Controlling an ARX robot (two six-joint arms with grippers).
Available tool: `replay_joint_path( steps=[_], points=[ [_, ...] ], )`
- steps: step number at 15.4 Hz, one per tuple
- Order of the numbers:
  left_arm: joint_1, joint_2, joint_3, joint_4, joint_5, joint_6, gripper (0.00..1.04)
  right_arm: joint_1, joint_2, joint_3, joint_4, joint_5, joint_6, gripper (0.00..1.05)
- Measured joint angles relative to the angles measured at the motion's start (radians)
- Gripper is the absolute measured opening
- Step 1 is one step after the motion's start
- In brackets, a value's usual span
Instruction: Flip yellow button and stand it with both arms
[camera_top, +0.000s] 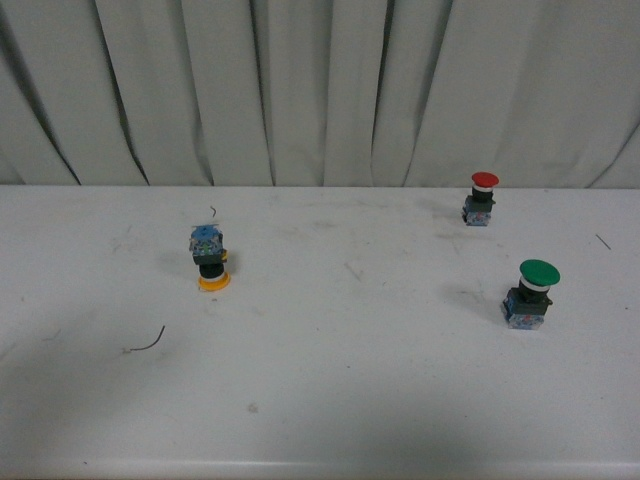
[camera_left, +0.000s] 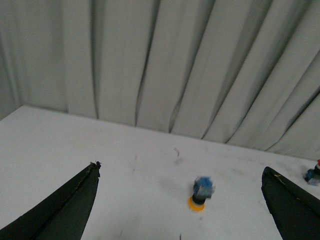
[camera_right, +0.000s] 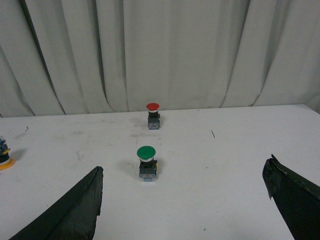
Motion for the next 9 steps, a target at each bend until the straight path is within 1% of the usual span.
replay_joint_path(
  steps=[1, 2, 3, 4, 6, 9],
  points=[
    [-0.029, 0.174, 0.087, 0.108, 0.035, 0.027, 0.98, 0.0, 0.0, 0.0, 0.0, 0.0, 0.0, 0.98],
    [-0.066, 0.371, 0.195, 0.172, 0.063, 0.069, 0.98, 0.0, 0.0, 0.0, 0.0, 0.0, 0.0, 0.98],
    [-0.109, 0.665, 0.369, 0.106, 0.082, 0.108, 0.98, 0.0, 0.0, 0.0, 0.0, 0.001, 0.0, 0.98],
    [-0.146, 0.868, 0.534, 0.034, 0.061, 0.108, 0.98, 0.0, 0.0, 0.0, 0.0, 0.0, 0.0, 0.98],
    [-0.182, 1.018, 0.687, -0.03, 0.048, 0.105, 0.98, 0.0, 0.0, 0.0, 0.0, 0.0, 0.0, 0.98],
    [-0.262, 1.193, 0.901, -0.15, 0.027, 0.077, 0.98, 0.0, 0.0, 0.0, 0.0, 0.0, 0.0, 0.98]
  ],
)
